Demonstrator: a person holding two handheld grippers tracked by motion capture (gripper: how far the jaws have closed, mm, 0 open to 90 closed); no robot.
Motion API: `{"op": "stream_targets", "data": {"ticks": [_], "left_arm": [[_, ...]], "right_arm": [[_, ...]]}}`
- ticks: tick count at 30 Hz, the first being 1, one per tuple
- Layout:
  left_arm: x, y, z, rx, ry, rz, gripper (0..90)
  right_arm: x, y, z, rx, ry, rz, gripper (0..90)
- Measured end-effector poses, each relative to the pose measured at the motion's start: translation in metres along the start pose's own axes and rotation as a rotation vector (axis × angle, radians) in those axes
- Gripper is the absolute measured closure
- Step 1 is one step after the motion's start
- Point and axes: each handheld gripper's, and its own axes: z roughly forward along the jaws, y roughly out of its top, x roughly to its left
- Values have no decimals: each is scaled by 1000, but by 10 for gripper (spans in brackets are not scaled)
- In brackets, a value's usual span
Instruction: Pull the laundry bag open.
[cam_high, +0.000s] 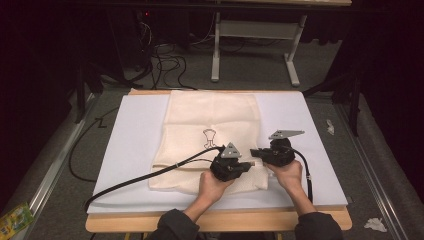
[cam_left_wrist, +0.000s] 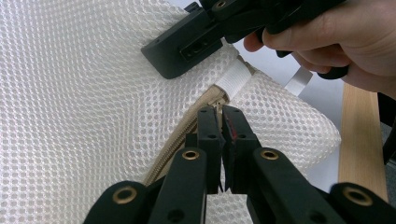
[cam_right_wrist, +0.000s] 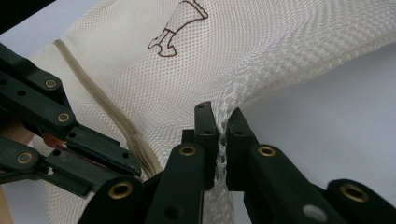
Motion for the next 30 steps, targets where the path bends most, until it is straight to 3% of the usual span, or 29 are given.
{"op": "stream_targets", "data": {"ticks": [9,30], "left_arm": [[3,-1,-4,16,27,-6,872],[10,-5,-18,-13,28,-21,872]], "right_arm": [[-2,-2,-2,-9,3,-3,881],[-4,-2,-3,-18,17,6,879]]}}
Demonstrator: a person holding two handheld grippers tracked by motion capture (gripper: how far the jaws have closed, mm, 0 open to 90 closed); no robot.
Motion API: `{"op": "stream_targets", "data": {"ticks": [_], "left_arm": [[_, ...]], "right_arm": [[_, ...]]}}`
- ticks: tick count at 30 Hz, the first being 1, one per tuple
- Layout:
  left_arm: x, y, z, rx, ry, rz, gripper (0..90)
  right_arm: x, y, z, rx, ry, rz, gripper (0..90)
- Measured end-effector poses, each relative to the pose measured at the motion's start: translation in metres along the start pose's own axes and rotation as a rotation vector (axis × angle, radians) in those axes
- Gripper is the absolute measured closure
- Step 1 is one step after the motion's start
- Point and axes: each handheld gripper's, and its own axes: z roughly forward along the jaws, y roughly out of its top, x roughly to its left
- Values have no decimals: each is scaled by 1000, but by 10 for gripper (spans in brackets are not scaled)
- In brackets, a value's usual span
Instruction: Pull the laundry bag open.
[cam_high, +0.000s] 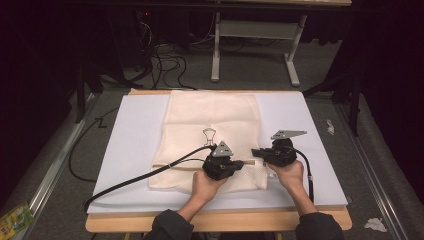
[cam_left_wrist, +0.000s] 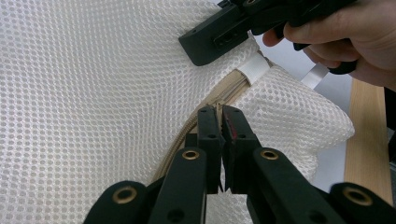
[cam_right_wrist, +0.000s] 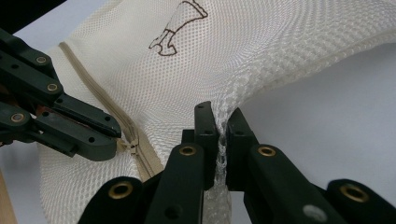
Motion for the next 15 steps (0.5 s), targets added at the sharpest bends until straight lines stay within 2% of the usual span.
{"op": "stream_targets", "data": {"ticks": [9,13,15], "left_arm": [[1,0,-3,-5,-4,-3,872],[2,-2,-5,-9,13,-18,872],[2,-2,-6,-9,15,-11,872]], "right_arm": [[0,0,0,0,6,-3,880],[1,0,-2,-4,5,-2,880],[1,0,-2,-5,8,-4,880]]}}
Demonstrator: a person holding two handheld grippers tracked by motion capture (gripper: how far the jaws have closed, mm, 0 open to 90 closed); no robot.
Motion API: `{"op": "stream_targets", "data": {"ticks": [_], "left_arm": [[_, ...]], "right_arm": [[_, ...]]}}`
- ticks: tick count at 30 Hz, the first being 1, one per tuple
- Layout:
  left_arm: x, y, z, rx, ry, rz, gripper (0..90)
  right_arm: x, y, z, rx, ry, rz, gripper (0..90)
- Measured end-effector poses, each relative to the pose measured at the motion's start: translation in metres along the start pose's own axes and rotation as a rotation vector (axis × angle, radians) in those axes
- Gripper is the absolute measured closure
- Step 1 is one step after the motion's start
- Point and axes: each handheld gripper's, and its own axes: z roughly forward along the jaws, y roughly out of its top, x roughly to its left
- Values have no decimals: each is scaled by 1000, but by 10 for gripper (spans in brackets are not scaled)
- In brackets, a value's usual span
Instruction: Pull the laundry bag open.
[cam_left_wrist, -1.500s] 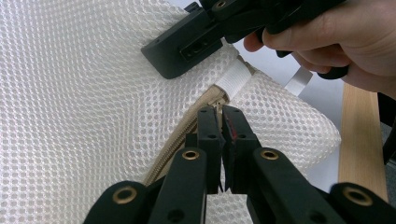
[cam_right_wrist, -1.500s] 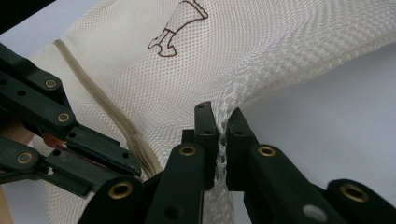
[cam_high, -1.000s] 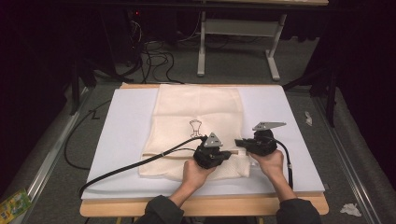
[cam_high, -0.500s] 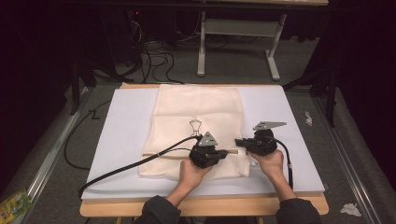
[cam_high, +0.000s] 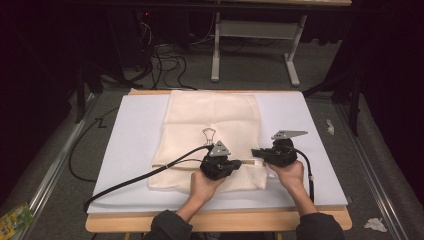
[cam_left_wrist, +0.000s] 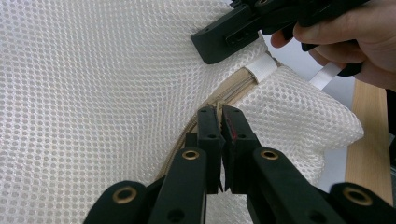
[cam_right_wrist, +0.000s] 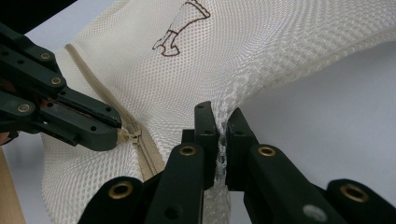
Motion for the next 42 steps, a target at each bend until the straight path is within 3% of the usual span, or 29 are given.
{"op": "stream_targets", "data": {"ticks": [25,32,42], "left_arm": [[1,-3,-8,7,2,6,872],[9,-8,-17,-1,19,-17,872],[9,-9,-22,-6,14,-19,874]], "right_arm": [[1,3,-4,-10,3,-4,880],[0,2,-5,-19,-5,-6,880],[2,2,-3,-21,-1,-12,880]]}}
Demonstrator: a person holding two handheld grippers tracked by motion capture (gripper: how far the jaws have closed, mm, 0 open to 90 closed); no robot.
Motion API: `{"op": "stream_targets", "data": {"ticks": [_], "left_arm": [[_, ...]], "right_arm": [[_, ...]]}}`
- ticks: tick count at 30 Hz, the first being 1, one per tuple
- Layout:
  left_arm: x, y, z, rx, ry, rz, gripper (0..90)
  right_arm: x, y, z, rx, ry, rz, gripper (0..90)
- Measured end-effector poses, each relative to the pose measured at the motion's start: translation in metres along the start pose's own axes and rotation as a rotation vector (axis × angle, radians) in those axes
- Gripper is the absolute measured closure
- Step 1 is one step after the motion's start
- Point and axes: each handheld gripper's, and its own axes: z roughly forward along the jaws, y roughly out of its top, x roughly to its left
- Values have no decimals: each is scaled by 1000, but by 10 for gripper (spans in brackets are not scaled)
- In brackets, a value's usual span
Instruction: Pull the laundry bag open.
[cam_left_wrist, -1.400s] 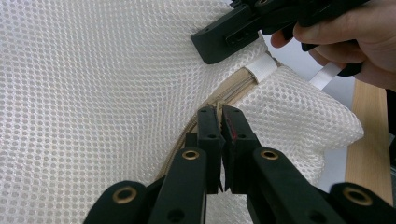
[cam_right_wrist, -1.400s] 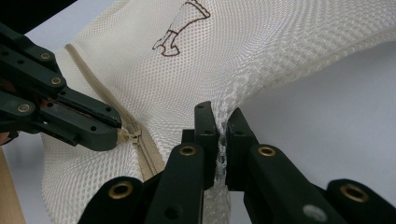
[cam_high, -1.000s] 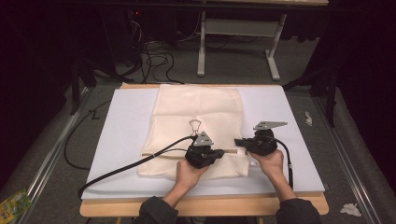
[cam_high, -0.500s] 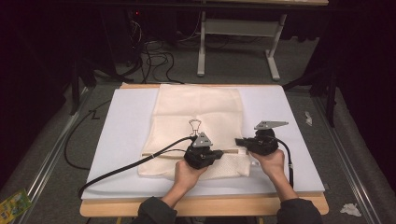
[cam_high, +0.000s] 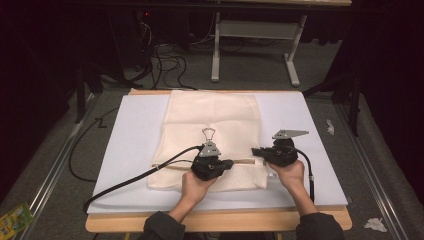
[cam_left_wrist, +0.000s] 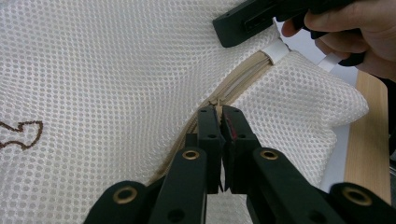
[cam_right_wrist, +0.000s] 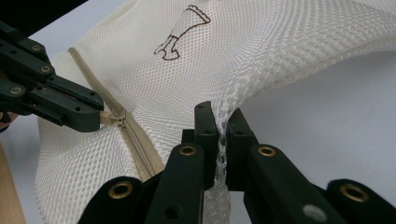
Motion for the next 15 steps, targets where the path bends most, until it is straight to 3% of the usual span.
{"op": "stream_targets", "data": {"ticks": [15], "left_arm": [[12,-7,-19,-13,22,-26,874]], "right_arm": [[-3,-1,-3,-3,-8,5,880]]}}
